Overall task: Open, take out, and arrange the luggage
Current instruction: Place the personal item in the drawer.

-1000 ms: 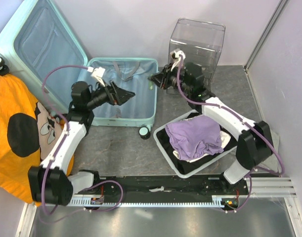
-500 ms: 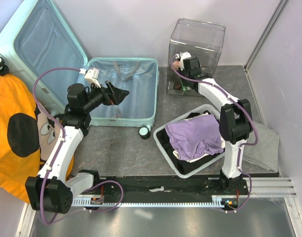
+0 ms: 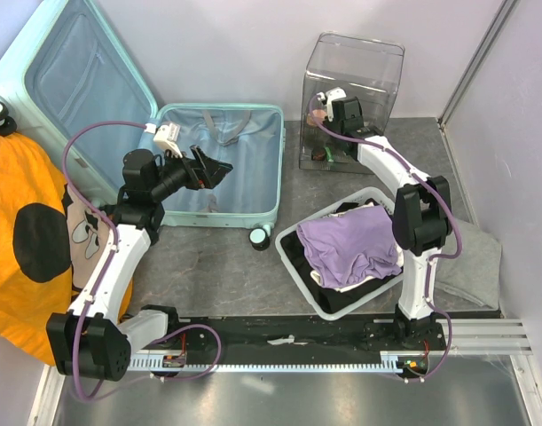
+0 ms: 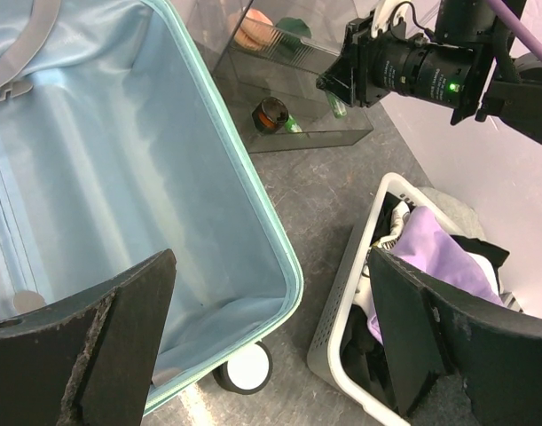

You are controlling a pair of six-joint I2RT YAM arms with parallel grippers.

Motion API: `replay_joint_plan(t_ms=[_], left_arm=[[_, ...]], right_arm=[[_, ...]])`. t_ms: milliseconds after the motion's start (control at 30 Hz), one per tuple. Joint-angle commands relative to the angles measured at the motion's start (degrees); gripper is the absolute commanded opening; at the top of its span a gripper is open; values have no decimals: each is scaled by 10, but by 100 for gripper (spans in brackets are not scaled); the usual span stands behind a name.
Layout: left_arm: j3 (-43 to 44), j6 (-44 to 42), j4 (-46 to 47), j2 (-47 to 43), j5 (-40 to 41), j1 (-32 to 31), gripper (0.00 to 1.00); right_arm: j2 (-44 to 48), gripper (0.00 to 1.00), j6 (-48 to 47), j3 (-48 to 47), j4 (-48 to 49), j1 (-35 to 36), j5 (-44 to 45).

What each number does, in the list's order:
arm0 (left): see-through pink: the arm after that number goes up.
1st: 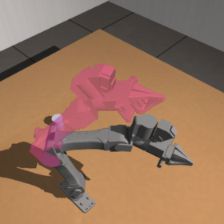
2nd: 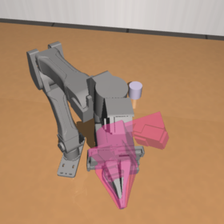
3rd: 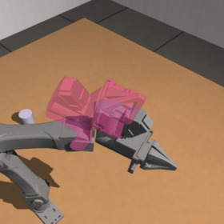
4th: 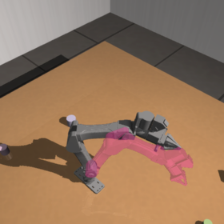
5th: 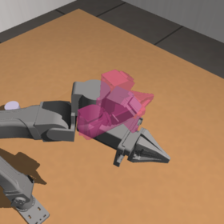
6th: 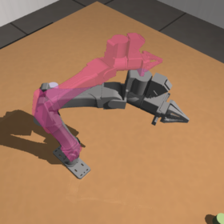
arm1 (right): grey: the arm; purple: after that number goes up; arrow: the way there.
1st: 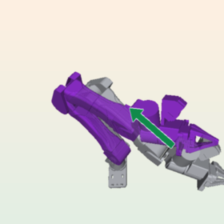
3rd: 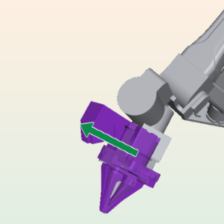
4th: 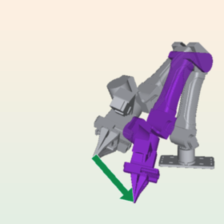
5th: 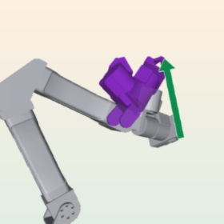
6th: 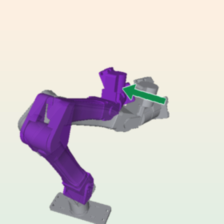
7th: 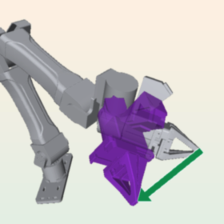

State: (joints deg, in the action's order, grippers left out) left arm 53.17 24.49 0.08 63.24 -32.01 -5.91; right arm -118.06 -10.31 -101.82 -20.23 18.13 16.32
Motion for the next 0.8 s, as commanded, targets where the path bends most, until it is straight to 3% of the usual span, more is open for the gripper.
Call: replay_joint_plan(t_ms=[0, 433, 533, 667, 767], left_arm=[[18, -21, 10, 5, -2, 0, 95], [18, -14, 12, 11, -10, 0, 95], [18, -13, 12, 10, -10, 0, 95], [18, -12, 12, 10, -11, 0, 95], [16, -9, 15, 8, -14, -1, 95]], right_arm=[[-9, 2, -11, 0, 49, 0, -22], [-59, 6, -12, -24, 32, -6, -30], [-56, 16, -7, -25, 31, -11, -33], [-52, 42, -6, -29, 31, -13, -36], [-51, 52, -4, -33, 30, -17, -37]])
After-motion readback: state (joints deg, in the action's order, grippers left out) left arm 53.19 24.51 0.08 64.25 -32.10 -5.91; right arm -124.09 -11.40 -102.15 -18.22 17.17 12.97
